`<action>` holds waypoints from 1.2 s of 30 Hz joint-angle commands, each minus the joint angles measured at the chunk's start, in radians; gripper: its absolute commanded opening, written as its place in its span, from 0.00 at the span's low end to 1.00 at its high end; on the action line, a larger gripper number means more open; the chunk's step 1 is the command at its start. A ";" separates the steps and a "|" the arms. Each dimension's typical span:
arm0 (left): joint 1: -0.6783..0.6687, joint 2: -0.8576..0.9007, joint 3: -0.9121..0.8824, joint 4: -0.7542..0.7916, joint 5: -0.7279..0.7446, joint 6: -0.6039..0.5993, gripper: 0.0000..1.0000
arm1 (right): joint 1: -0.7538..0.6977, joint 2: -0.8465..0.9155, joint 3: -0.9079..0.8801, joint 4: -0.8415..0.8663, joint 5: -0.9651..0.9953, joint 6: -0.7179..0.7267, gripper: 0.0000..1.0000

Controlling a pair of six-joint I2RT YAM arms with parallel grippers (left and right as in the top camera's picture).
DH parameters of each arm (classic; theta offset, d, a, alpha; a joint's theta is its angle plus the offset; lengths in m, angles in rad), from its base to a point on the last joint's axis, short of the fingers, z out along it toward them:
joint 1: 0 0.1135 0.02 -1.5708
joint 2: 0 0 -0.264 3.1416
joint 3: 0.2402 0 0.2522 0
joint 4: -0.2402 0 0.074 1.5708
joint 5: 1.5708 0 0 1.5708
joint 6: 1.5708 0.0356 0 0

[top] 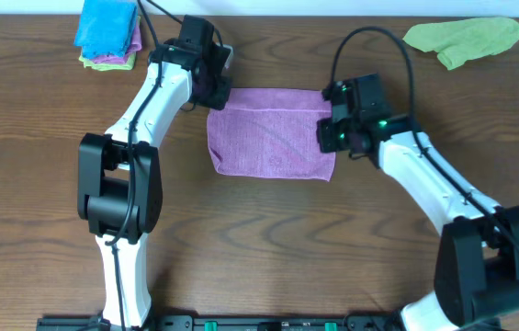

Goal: Fold the cloth
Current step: 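Pull the cloth corners apart with both grippers to flatten it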

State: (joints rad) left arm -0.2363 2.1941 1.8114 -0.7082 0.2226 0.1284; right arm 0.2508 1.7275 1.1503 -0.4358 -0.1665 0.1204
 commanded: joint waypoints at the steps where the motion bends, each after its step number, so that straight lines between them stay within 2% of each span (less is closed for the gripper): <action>1: 0.001 -0.006 -0.002 0.047 -0.009 -0.057 0.40 | -0.055 0.016 0.009 0.045 0.011 -0.006 0.29; 3: 0.001 -0.002 -0.002 0.077 0.024 -0.065 0.43 | -0.094 0.038 0.009 0.076 -0.037 -0.005 0.35; 7: 0.002 0.025 -0.002 0.068 0.074 -0.098 0.43 | -0.146 0.079 0.009 0.093 -0.107 0.007 0.36; 17: 0.043 0.056 -0.003 -0.012 0.081 -0.098 0.40 | -0.171 0.097 0.009 0.091 -0.153 0.014 0.31; 22: 0.074 0.063 -0.003 -0.010 0.094 -0.098 0.47 | -0.171 0.097 0.009 0.092 -0.153 0.014 0.30; 24: 0.074 0.077 -0.003 -0.009 0.124 -0.099 0.49 | -0.171 0.097 0.009 0.092 -0.153 0.014 0.30; 29: 0.072 0.124 -0.003 0.026 0.247 -0.137 0.48 | -0.171 0.097 0.009 0.082 -0.153 0.013 0.28; 36: 0.072 0.125 -0.003 0.040 0.262 -0.139 0.49 | -0.171 0.097 0.009 0.074 -0.153 0.013 0.26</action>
State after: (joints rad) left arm -0.1658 2.3154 1.8114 -0.6712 0.4614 -0.0010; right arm 0.0841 1.8214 1.1507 -0.3618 -0.3046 0.1257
